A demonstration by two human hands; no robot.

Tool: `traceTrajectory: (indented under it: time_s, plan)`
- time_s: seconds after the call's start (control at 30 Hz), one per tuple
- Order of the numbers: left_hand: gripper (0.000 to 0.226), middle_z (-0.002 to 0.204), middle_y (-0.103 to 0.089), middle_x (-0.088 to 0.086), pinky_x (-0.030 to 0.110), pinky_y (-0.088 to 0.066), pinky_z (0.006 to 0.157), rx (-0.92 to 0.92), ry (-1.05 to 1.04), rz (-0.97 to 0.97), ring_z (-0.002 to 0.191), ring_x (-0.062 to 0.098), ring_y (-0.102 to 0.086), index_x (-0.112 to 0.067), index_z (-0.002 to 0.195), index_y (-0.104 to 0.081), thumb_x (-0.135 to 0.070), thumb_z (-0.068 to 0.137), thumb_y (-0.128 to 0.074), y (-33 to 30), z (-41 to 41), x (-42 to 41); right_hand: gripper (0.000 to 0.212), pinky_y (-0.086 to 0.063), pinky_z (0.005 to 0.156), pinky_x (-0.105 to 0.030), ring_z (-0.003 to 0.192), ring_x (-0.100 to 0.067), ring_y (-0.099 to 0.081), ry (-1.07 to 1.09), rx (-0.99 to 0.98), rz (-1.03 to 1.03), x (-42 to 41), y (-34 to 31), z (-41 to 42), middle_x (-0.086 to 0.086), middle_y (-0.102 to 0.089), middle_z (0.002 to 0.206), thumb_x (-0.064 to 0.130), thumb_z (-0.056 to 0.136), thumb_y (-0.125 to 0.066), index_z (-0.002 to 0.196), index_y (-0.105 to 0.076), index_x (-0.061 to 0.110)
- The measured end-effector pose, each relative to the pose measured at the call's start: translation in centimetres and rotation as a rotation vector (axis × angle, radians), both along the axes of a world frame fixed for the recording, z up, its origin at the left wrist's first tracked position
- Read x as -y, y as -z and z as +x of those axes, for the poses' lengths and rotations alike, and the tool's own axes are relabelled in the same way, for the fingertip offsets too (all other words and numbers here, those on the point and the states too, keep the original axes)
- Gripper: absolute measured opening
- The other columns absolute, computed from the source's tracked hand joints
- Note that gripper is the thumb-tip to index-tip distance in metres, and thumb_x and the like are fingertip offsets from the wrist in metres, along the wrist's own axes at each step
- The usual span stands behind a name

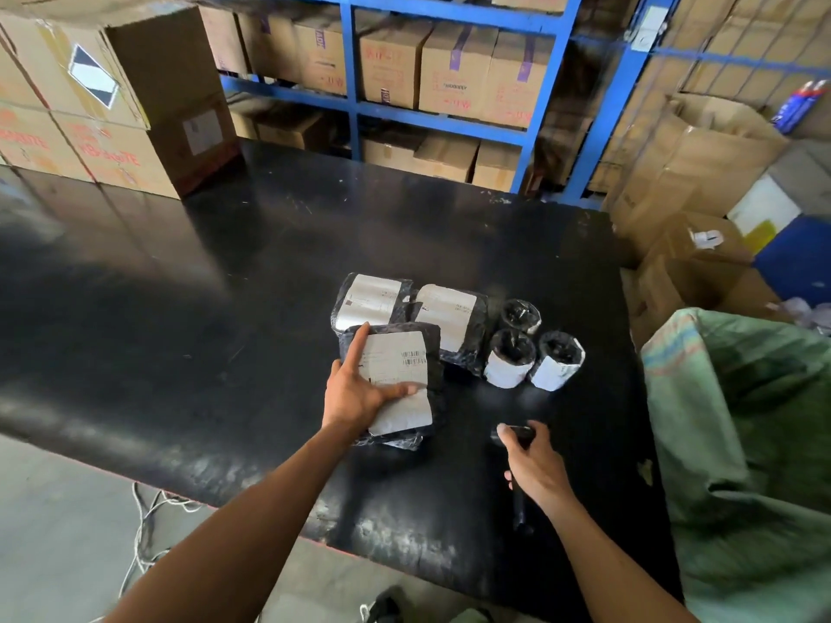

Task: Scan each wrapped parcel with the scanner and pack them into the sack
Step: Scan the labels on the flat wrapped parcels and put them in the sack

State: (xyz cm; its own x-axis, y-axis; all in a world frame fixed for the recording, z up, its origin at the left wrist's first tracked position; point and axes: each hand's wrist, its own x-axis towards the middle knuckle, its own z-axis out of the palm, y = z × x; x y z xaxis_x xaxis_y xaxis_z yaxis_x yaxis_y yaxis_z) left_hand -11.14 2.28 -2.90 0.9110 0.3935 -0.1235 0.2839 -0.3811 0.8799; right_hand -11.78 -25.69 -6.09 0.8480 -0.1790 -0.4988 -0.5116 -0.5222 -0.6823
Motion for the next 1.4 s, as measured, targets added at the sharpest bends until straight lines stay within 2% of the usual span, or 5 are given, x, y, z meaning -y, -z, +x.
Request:
traceTrajectory:
  time_s: [0.47, 0.77, 0.97, 1.1, 1.4]
  plan:
    - [0.118, 0.127, -0.052, -0.024, 0.028, -0.048, 0.102, 0.034, 0.209, -0.219, 0.118, 0.006, -0.057, -0.053, 0.141, -0.041, -0.043, 0.040, -0.100, 0.7, 2.0, 4.8, 0.091, -0.036, 0.113, -0.042, 0.145, -0.031, -0.040, -0.022, -0.044, 0.036, 1.9, 0.6, 0.7, -0.012, -0.038, 0.159, 0.066, 0.089, -0.058, 0.162, -0.021, 0.025]
    - [0.051, 0.123, -0.061, -0.019, 0.013, -0.055, 0.072, 0.050, 0.339, -0.432, 0.095, -0.014, -0.065, -0.036, 0.144, -0.046, -0.033, 0.097, -0.063, -1.6, 5.3, 16.6, 0.128, -0.050, 0.104, -0.027, 0.119, 0.009, -0.057, -0.168, 0.224, 0.386, 7.6, -4.8, 4.5, 0.021, -0.052, 0.142, 0.037, 0.068, -0.095, 0.149, 0.001, 0.062]
    - [0.078, 0.154, -0.045, -0.004, 0.048, -0.038, 0.115, -0.155, 0.506, -0.675, 0.137, 0.015, -0.049, -0.051, 0.150, -0.032, -0.085, 0.081, -0.048, -1.4, 12.4, 27.3, 0.114, -0.046, 0.106, -0.018, 0.130, 0.013, -0.049, -0.010, 0.468, 0.301, 19.3, -7.2, 7.2, 0.020, -0.048, 0.147, 0.019, 0.073, -0.092, 0.156, -0.017, 0.044]
    - [0.082, 0.162, -0.031, -0.005, 0.048, -0.029, 0.120, -0.155, 0.576, -0.478, 0.141, 0.018, -0.042, -0.073, 0.139, 0.004, -0.096, 0.072, -0.036, -2.2, 14.6, 36.3, 0.121, -0.053, 0.100, -0.029, 0.126, -0.002, -0.057, 0.078, 0.483, 0.231, 30.2, -8.9, 9.6, 0.013, -0.053, 0.146, 0.032, 0.068, -0.096, 0.157, -0.017, 0.050]
    - [0.082, 0.164, -0.011, 0.016, 0.054, -0.036, 0.111, -0.127, 0.638, 0.213, 0.141, 0.047, -0.035, -0.040, 0.155, 0.018, -0.077, 0.092, -0.019, 0.3, 19.3, 53.6, 0.122, -0.042, 0.104, -0.028, 0.142, -0.016, -0.044, 0.155, 0.400, 0.141, 48.6, -4.8, 13.3, 0.002, -0.041, 0.159, 0.015, 0.072, -0.093, 0.164, -0.015, 0.026]
